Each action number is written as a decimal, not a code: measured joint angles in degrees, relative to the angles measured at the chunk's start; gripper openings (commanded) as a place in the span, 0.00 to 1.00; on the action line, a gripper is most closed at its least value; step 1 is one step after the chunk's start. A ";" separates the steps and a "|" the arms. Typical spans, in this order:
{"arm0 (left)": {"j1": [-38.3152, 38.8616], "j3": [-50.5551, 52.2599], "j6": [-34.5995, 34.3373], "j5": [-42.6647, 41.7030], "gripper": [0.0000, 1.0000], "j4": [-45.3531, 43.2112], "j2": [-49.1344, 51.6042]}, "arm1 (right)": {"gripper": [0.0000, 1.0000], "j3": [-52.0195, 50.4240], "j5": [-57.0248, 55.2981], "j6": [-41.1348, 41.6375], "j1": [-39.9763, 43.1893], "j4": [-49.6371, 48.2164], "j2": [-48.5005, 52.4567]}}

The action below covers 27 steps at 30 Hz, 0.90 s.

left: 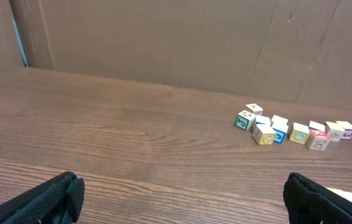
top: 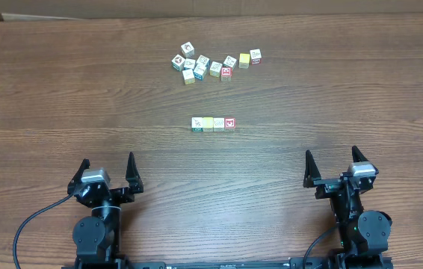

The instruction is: Form a horizontal line

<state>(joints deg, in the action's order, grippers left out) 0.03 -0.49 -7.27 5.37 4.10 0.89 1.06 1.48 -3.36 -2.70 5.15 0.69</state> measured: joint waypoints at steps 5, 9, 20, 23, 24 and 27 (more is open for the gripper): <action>0.00 0.00 0.00 0.00 1.00 0.00 0.00 | 1.00 0.00 -0.02 -0.52 0.00 0.00 0.00; 0.00 0.00 0.00 0.00 1.00 0.00 0.00 | 1.00 0.00 -0.04 -0.79 0.00 -0.02 0.00; 0.00 0.00 0.00 0.00 1.00 0.00 0.00 | 1.00 0.00 -0.04 -0.94 0.00 -0.02 0.00; 0.00 0.00 0.00 0.00 1.00 0.00 0.02 | 1.00 0.00 -0.04 -0.94 0.00 0.00 0.00; 0.00 0.00 0.00 0.00 1.00 0.00 0.00 | 1.00 0.00 -0.04 -0.96 0.00 0.00 0.00; 0.00 0.00 0.00 0.00 1.00 0.00 0.02 | 1.00 0.00 -0.02 -0.94 0.00 0.00 0.00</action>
<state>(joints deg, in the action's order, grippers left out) 0.03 -0.49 -7.27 5.37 4.10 0.91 1.06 1.45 -4.29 -2.70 5.15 0.69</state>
